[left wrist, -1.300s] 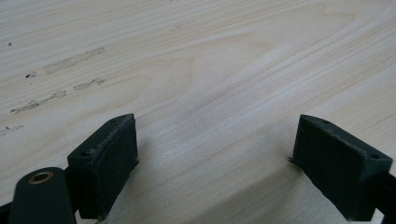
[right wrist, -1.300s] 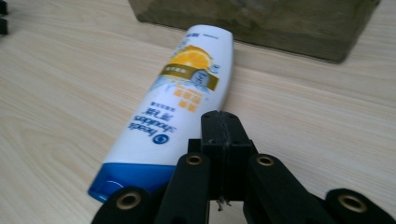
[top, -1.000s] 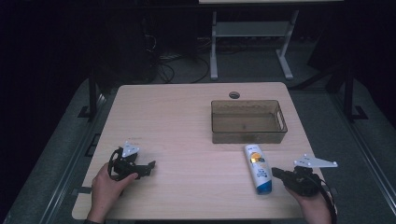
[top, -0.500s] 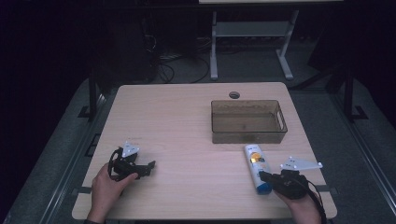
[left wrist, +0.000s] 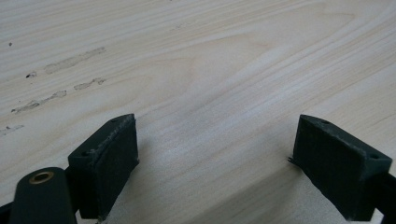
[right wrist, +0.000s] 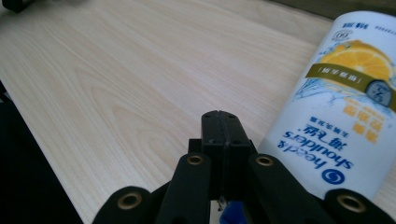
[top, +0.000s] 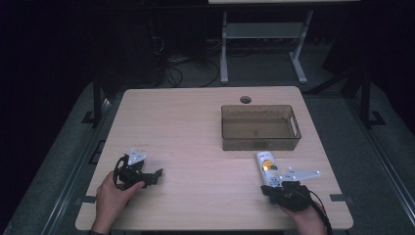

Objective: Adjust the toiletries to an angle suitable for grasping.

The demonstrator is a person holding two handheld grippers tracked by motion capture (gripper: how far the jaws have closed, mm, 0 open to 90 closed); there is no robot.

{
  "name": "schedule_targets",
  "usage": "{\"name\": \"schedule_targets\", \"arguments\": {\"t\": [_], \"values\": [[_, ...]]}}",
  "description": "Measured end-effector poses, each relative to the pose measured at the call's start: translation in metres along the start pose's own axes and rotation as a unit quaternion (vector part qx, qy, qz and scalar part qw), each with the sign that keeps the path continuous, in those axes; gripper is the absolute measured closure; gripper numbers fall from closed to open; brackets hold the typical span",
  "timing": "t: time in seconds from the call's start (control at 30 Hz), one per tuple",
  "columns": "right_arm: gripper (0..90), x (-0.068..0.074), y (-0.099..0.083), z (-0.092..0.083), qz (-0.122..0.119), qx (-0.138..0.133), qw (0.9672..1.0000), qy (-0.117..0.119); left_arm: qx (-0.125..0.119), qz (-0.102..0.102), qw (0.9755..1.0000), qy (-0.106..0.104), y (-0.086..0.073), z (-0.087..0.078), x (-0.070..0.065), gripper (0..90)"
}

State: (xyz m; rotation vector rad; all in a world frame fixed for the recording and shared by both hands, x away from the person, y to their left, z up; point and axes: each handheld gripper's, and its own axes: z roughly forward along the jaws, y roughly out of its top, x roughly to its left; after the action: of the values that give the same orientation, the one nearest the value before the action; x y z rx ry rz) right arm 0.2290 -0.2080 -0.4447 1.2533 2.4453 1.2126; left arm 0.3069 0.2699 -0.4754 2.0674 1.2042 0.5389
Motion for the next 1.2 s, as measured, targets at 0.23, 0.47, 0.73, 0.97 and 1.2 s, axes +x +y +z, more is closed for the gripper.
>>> {"name": "schedule_targets", "arguments": {"t": [0.23, 0.47, 0.73, 0.97, 1.2], "values": [[89.8, -0.002, -0.002, 0.002, 0.003, 0.017, 0.9998, -0.01, 0.0, 0.0, 1.0, 0.0, 0.0, 0.0, 0.0, 12.8], [89.8, -0.007, -0.006, -0.004, 0.008, 0.02, 0.9994, -0.026, 0.0, 0.0, 1.0, 0.0, 0.0, 0.0, 0.0, 12.8], [89.8, -0.017, -0.013, -0.012, 0.017, 0.024, 0.9984, -0.048, -0.001, 0.0, 1.0, -0.001, 0.0, 0.0, 0.0, 12.9], [89.9, -0.028, -0.018, -0.023, 0.034, 0.024, 0.9968, -0.068, -0.001, 0.0, 1.0, -0.001, 0.0, 0.0, 0.0, 12.8], [89.8, -0.042, -0.024, -0.031, 0.045, 0.025, 0.9947, -0.089, -0.001, 0.0, 1.0, -0.001, 0.0, 0.0, 0.0, 12.9]]}}
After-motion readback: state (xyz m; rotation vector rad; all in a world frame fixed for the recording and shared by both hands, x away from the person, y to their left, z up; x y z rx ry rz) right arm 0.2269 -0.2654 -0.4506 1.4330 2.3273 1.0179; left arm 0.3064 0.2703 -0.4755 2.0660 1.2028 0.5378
